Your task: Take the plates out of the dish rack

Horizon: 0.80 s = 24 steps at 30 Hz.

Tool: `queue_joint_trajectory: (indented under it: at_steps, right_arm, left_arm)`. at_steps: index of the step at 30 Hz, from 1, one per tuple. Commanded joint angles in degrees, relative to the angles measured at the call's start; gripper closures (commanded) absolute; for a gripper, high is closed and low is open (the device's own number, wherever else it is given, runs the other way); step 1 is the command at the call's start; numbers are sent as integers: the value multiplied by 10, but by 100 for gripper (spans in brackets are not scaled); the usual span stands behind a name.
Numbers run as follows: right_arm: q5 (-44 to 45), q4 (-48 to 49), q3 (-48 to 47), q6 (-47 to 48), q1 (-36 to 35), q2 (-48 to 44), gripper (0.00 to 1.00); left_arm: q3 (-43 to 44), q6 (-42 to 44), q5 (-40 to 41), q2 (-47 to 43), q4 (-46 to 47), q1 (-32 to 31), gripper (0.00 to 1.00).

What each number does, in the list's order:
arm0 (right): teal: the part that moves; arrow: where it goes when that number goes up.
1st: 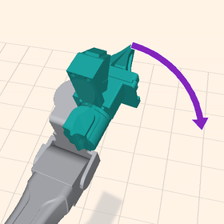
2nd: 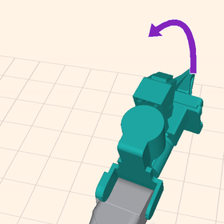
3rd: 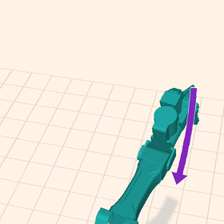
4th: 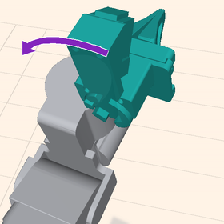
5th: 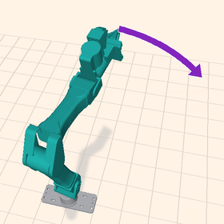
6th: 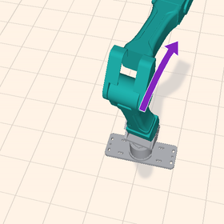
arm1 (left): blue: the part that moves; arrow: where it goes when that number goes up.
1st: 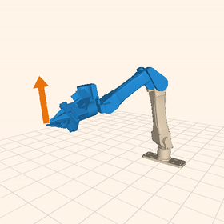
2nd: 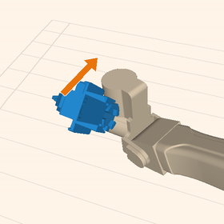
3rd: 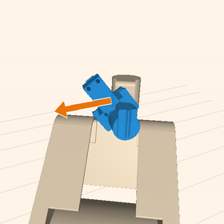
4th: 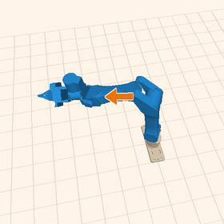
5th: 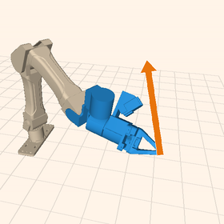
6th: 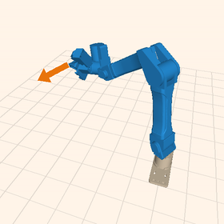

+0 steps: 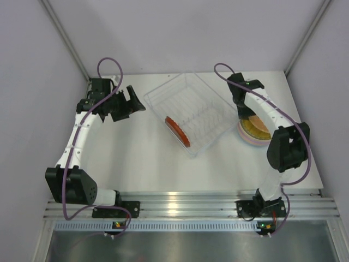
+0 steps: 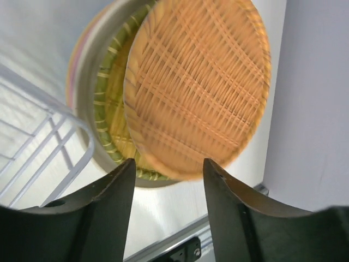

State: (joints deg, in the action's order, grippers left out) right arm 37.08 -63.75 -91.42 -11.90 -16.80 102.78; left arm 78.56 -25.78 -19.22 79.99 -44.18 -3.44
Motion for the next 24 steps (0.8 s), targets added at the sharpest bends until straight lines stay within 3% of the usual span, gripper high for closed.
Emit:
queue_joint_trajectory:
  at_steps: [1, 6, 10, 15, 24]
  right_arm:
    - [-61, -8, -62, 2, -10, -62, 46]
    - [-128, -18, -126, -1, -31, -79, 39]
    - [-358, 33, -127, 21, -60, -107, 36]
    - [-556, 98, -97, 57, -124, -100, 33]
    - [-664, 90, -112, 115, -214, -16, 28]
  left_arm:
    - [1, 1, -6, -10, 7, -2, 3]
    - [2, 1, -8, -11, 8, -2, 3]
    - [3, 0, -8, -11, 7, -2, 3]
    - [4, 1, -8, -12, 6, -2, 3]
    - [3, 2, -6, -16, 3, -1, 3]
